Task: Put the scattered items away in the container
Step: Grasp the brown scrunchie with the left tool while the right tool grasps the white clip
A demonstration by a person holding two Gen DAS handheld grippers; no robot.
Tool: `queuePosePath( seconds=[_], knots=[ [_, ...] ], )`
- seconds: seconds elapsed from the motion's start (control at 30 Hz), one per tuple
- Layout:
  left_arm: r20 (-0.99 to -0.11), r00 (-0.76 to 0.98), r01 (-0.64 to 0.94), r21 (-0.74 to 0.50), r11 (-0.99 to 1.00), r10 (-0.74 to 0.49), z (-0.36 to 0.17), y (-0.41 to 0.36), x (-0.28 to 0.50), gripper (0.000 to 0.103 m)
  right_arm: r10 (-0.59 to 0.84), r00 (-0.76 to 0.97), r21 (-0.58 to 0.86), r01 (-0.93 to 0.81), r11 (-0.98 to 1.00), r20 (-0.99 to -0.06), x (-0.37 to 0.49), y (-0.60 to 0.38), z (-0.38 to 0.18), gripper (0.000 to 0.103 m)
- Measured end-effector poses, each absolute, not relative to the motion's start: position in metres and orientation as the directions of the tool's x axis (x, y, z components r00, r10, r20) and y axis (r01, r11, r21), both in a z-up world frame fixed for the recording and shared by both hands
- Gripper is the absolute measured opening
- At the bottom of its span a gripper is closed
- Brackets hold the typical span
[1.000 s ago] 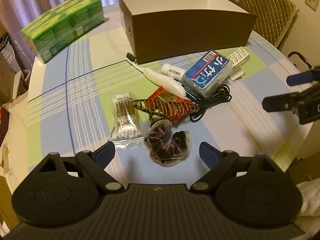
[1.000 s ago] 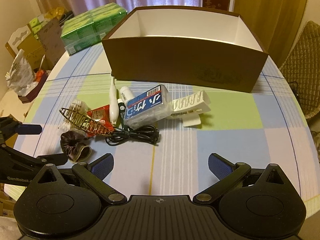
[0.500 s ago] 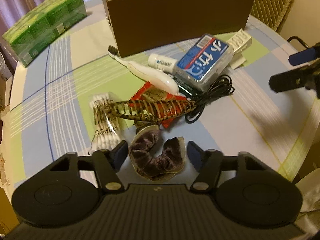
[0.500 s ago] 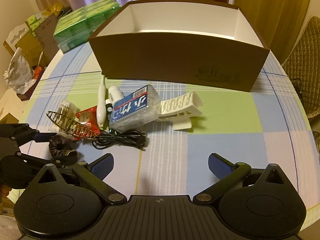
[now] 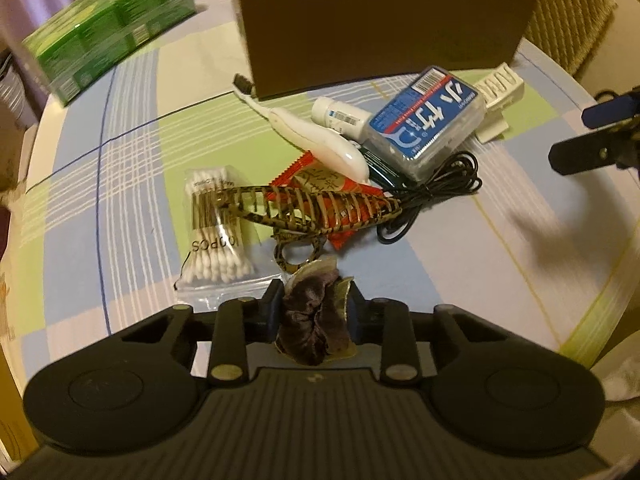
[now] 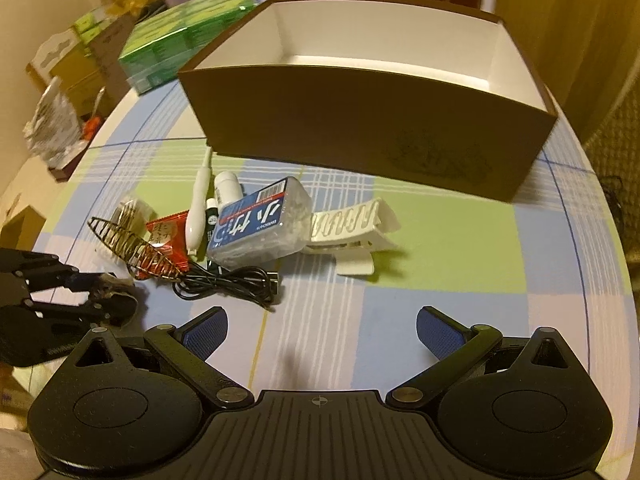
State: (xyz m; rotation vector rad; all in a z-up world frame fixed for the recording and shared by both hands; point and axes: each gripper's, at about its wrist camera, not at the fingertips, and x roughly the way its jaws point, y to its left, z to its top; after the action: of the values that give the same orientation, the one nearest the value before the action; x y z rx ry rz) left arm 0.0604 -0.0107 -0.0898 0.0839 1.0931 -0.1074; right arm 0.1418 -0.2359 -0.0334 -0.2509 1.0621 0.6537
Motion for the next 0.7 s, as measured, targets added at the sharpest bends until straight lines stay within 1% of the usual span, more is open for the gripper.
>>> queuePosePath(
  seconds=[0.17, 0.37, 0.53, 0.7],
  knots=[
    [-0.887, 0.460, 0.046, -0.020, 0.999, -0.038, -0.079, -0.009, 0.057, 0.025, 0.388, 0.347, 0.027, -0.714, 0.699, -0.854, 0.154, -0.240, -0.039, 0.103],
    [-0.884, 0.467, -0.062, -0.050, 0.997, -0.015, -0.068, -0.013, 0.053, 0.025, 0.483, 0.325, -0.037, -0.856, 0.515, -0.813, 0.170, -0.248, -0.048, 0.103],
    [-0.879, 0.476, -0.142, -0.066, 0.988, 0.009, -0.062, -0.018, 0.053, 0.025, 0.567, 0.246, -0.068, -0.946, 0.316, -0.787, 0.186, -0.248, -0.054, 0.103],
    [-0.879, 0.475, -0.203, -0.058, 0.977, 0.046, -0.062, -0.027, 0.055, 0.025, 0.589, 0.149, -0.102, -0.988, 0.112, -0.795, 0.196, -0.238, -0.068, 0.103]
  ],
)
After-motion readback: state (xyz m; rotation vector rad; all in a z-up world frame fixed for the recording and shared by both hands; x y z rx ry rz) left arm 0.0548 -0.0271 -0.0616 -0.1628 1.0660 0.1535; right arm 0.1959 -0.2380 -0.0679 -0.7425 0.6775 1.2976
